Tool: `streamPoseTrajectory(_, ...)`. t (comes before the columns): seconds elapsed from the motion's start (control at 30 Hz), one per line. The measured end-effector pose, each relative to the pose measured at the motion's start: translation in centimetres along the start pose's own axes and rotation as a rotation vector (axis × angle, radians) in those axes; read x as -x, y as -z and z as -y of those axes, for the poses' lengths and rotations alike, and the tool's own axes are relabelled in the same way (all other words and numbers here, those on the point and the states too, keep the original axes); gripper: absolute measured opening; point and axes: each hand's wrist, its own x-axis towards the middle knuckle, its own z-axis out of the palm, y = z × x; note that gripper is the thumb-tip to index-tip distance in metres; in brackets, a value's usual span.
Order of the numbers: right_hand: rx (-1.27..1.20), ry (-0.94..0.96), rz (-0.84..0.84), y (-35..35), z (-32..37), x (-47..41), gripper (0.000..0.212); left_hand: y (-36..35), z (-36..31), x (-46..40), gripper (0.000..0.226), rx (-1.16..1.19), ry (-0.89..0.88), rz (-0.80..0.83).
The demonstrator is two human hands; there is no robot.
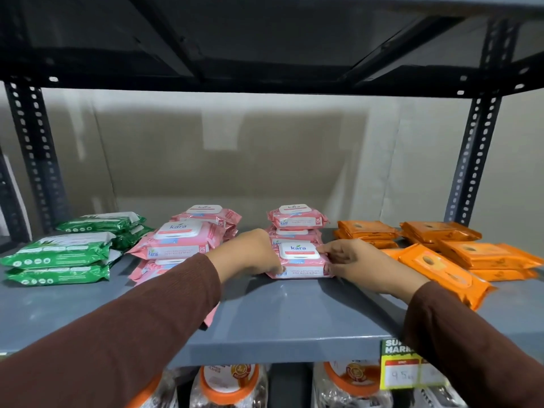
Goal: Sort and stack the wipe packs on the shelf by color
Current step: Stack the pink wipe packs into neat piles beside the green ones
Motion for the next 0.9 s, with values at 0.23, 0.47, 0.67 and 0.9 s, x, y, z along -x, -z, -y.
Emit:
streamPoseTrajectory(0.23, -0.853, -0.172, -0.426, 2.1, 1.4, -3.7, 0.031, 2.9, -1.9, -1.5, 0.055, 0.745, 0.026, -0.108)
streamPoseTrajectory(0.47, -0.996, -0.453, -0.444, 1.6, -0.6, -12.3, 0.066, 2.4, -3.0, -6.8, 0.058, 0.898, 0.103, -0.134)
streamPoseTrajectory(0.67, -0.899, -0.425, -0.39, -0.2, -1.2, -13.1, 0.062, -0.3, 0.2, -16.9, 0.087, 0.931, 0.08, -0.089)
streamPoseTrajectory(0.9, -0.772, -0.366, -0.461, -0.8, -0.8, -12.2, 0.046, 2.3, -1.2, -10.9, 0.052, 0.941, 0.096, -0.05)
